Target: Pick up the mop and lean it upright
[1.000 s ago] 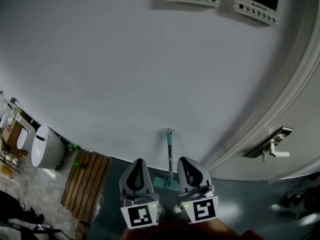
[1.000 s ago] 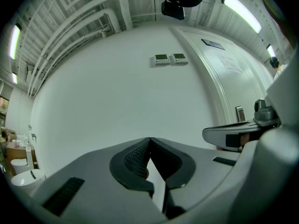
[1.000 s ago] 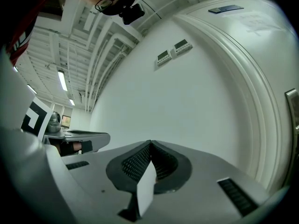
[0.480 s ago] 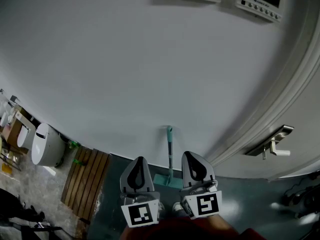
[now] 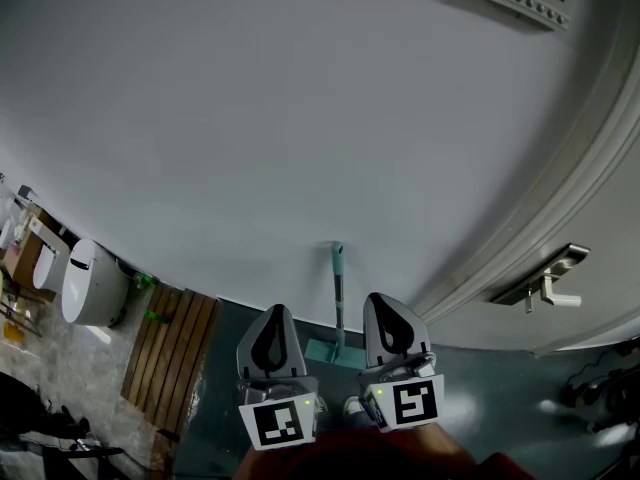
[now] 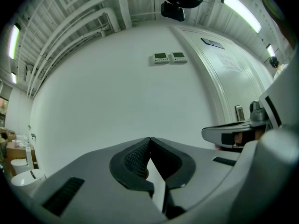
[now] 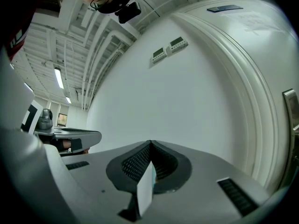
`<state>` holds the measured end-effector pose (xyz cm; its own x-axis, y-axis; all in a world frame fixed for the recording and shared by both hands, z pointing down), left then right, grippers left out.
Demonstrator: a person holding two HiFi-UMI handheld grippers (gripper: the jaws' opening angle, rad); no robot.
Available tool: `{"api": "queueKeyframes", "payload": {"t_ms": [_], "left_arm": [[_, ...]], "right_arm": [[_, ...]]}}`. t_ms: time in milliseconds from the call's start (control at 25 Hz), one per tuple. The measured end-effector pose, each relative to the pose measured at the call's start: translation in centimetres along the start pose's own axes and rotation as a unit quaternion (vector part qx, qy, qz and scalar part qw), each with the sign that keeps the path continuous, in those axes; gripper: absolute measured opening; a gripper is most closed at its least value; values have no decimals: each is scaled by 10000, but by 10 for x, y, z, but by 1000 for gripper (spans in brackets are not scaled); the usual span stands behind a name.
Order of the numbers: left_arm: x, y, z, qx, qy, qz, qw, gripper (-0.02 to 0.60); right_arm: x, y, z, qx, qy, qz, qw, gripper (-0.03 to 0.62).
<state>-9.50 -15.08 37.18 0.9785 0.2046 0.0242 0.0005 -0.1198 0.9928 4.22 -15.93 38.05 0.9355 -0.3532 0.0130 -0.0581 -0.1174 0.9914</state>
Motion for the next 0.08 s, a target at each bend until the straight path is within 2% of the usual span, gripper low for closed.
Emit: {"api": "queueKeyframes", "payload": {"t_ms": [80], "left_arm": [[0, 0, 0, -5, 6, -12, 10000, 14]], "right_arm": [[-1, 1, 0, -23, -11, -14, 10000, 17]]}}
Point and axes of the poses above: the fingertips, and each gripper's own axes: z forward along the fingers, x to its right, y out of its underside, the point moved 2 cm from there along -z, backward along the fingers, and after that the axes turned 4 degrees about x, right-handed, at the moved point
